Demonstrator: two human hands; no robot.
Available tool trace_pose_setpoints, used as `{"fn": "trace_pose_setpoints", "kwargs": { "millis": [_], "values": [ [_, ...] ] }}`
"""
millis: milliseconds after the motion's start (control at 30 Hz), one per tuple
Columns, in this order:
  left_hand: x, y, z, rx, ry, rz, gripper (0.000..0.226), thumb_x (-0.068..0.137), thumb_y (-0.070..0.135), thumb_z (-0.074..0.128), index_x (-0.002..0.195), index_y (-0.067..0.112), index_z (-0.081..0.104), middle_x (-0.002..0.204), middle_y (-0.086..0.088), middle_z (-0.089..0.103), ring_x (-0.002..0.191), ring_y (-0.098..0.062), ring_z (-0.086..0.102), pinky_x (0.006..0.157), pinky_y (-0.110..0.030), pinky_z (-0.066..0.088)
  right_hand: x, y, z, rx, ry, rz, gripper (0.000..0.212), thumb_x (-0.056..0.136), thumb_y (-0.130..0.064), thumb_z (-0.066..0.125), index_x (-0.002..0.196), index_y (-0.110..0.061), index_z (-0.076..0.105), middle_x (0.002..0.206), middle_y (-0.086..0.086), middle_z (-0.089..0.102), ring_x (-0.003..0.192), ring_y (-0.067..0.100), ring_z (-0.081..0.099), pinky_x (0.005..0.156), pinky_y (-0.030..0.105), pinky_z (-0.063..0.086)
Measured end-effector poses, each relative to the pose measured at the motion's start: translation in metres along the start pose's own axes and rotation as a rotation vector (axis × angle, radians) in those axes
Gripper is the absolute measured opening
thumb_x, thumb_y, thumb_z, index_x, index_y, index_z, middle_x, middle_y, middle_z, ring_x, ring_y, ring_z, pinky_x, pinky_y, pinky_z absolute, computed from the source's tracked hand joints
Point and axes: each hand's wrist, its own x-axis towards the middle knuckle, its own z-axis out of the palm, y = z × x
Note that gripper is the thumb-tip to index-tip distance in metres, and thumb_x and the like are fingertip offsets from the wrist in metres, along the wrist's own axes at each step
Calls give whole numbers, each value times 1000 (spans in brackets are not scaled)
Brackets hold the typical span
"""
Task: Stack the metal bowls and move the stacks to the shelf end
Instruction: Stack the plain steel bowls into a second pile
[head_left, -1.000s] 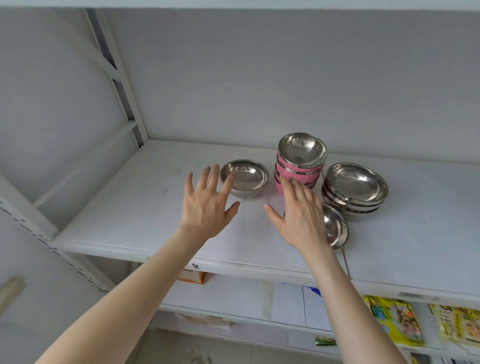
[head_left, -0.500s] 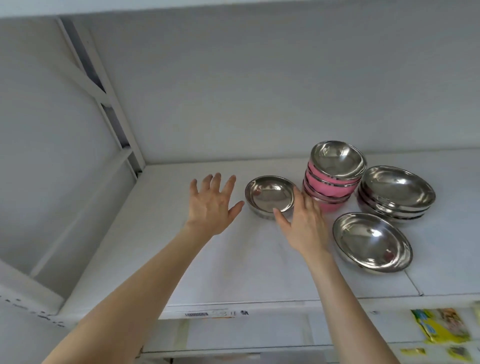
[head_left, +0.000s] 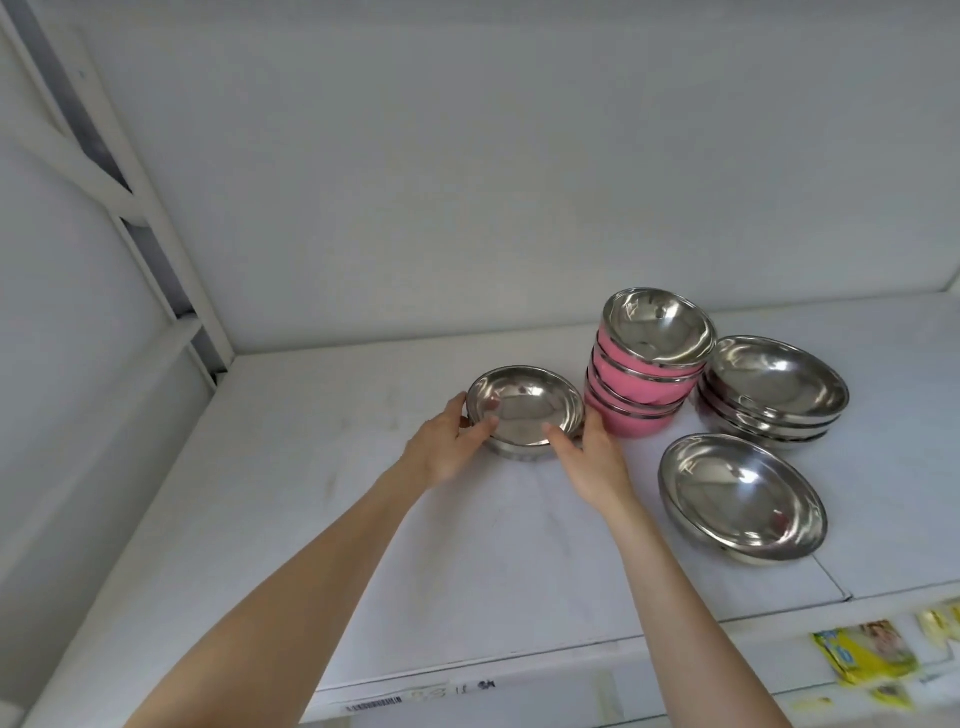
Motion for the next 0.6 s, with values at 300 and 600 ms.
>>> {"fn": "trace_pose_setpoints", "kwargs": {
  "millis": [300, 600],
  "values": [
    [-11, 1, 0, -132, -31, 36, 64, 90, 49, 60, 145, 28, 36, 119, 0, 63, 112, -17, 58, 92, -28, 42, 7, 4, 1, 87, -2, 24, 34, 83, -31, 67, 110, -39, 47, 98, -20, 62, 89, 4, 61, 77, 23, 44],
    [-51, -6, -10, -167, 19, 27, 58, 90, 49, 60, 141, 31, 39, 108, 9, 63, 101, -5, 59, 75, -16, 42, -21, -9, 0, 37, -49, -32, 36, 82, -34, 65, 116, -33, 52, 89, -23, 62, 81, -4, 60, 70, 17, 43]
  ]
}}
